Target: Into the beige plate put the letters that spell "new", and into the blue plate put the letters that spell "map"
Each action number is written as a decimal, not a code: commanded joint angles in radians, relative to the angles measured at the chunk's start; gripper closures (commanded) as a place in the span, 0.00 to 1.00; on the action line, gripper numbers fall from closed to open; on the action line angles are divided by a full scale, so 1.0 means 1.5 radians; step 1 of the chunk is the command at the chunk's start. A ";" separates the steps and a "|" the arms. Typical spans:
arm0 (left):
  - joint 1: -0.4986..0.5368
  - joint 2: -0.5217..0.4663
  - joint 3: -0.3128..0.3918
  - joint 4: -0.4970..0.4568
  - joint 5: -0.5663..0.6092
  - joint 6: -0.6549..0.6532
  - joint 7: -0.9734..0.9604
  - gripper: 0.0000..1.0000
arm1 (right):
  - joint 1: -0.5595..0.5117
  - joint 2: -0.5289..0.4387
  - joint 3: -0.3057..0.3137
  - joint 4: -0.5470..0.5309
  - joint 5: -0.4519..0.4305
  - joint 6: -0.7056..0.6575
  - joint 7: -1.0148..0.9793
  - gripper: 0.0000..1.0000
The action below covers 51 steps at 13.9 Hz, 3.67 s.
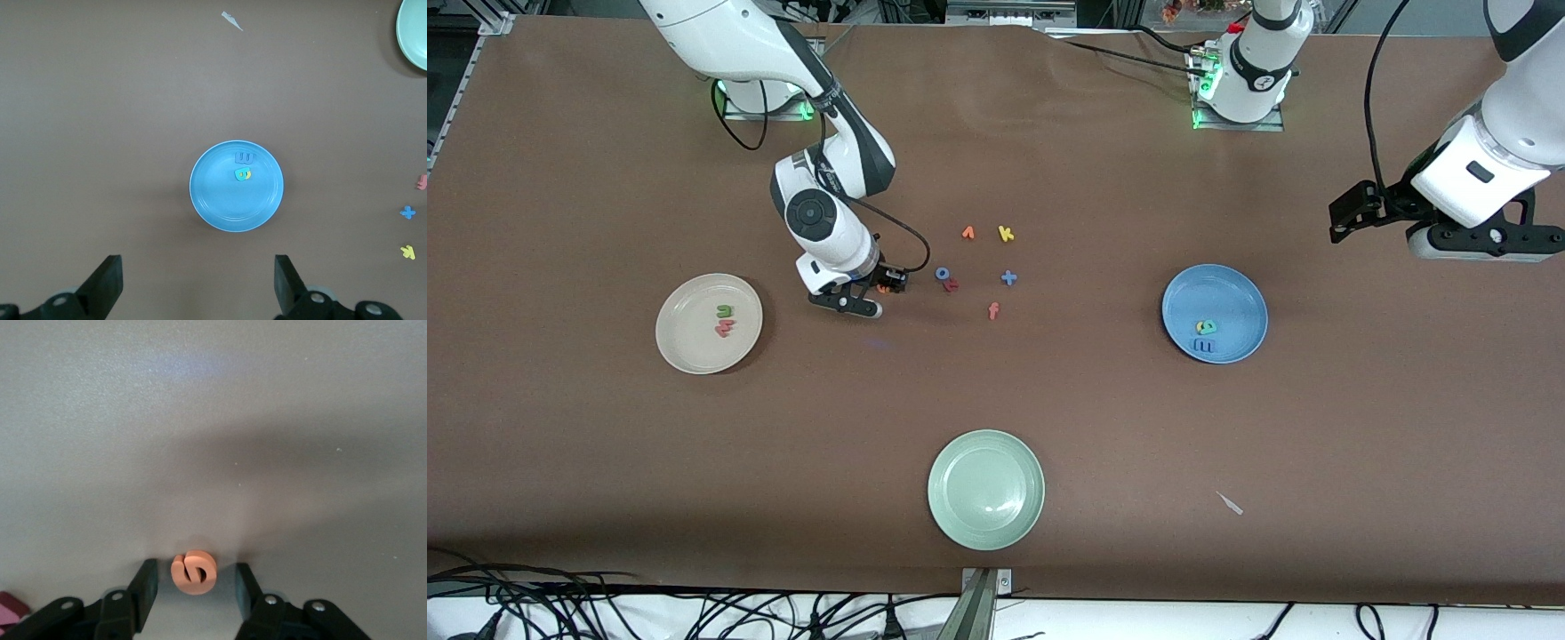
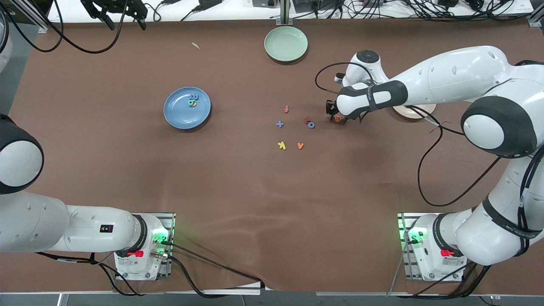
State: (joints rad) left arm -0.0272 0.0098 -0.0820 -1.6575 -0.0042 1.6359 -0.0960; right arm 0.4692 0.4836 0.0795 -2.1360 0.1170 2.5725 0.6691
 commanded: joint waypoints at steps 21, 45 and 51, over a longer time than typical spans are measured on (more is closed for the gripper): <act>0.003 -0.005 0.000 0.021 0.010 -0.021 0.013 0.00 | -0.001 -0.078 -0.244 0.059 -0.003 -0.260 -0.435 0.89; 0.003 -0.007 -0.001 0.020 0.010 -0.028 0.013 0.00 | -0.010 -0.053 -0.258 0.390 0.016 -0.680 -0.402 0.00; 0.003 -0.007 -0.001 0.020 0.010 -0.028 0.013 0.00 | -0.122 -0.114 -0.137 0.402 0.003 -0.685 -0.407 0.00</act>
State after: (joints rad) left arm -0.0260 0.0070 -0.0791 -1.6406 -0.0040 1.6120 -0.0940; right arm 0.4035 0.3691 -0.2400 -1.5244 0.1301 1.5520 0.0460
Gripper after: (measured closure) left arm 0.000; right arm 0.000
